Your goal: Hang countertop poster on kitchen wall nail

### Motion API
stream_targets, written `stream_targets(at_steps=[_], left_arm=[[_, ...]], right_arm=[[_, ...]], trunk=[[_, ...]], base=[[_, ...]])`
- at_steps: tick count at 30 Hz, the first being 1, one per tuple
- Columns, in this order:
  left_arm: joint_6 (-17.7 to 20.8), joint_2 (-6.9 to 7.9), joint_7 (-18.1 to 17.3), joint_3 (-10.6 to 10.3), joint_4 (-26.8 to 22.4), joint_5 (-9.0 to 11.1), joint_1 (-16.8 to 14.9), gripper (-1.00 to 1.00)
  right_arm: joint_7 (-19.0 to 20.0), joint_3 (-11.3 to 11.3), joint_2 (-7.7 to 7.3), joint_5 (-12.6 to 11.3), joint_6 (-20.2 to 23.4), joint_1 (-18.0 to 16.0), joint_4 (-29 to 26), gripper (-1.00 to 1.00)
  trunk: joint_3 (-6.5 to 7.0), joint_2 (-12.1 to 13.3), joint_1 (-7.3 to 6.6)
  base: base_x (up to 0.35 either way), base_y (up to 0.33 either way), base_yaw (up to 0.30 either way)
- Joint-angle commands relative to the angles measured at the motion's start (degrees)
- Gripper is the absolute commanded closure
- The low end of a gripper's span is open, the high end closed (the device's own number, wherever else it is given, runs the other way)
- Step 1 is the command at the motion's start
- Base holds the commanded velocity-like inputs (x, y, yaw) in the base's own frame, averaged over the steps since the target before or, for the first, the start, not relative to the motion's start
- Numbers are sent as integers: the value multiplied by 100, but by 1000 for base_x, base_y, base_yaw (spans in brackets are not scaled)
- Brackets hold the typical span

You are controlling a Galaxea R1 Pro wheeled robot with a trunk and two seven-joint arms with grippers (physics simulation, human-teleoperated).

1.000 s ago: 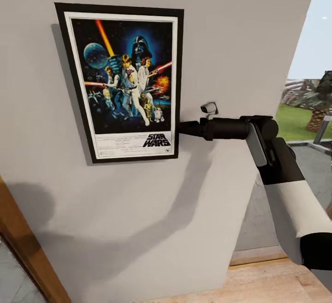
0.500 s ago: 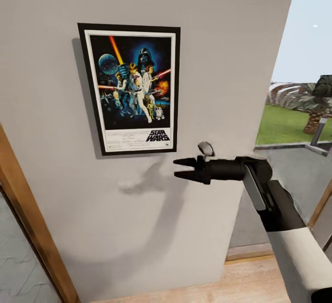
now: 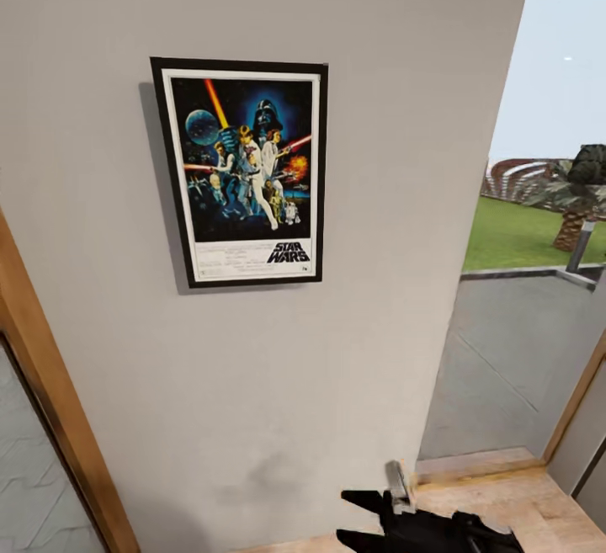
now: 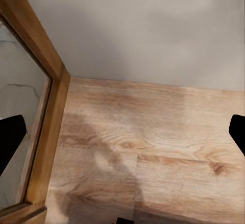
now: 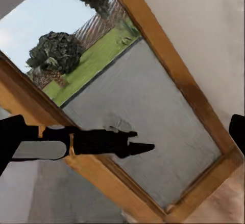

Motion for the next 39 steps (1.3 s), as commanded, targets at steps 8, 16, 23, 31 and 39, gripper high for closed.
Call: stream_targets(at_steps=[8,16,23,31,39], left_arm=[[-82,105,16,52,1081,-6,3,-100],[-628,322,19,53,2328,-19,3,-100],[-649,332,17,26,2477,-25,3,-100],[-646,336,16,10,2505,-31,3,-100],[-653,331,16,10,2508,-26,3,-100]], right_arm=[[-1638,-590,-281,-55,-1586,181,4297,-100],[-6347,-643,148,-58,-1688,187,5191,-100],[-7182,-654,263,-63,-1701,187,5544,-100],[-7274,-654,275,-65,-1703,187,5603,-100],[-7283,-654,276,-69,-1704,187,5612,-100]], trunk=[[54,0,3],[57,0,3],[57,0,3],[57,0,3],[57,0,3]], base=[[0,0,0],[0,0,0],[0,0,0],[0,0,0],[0,0,0]])
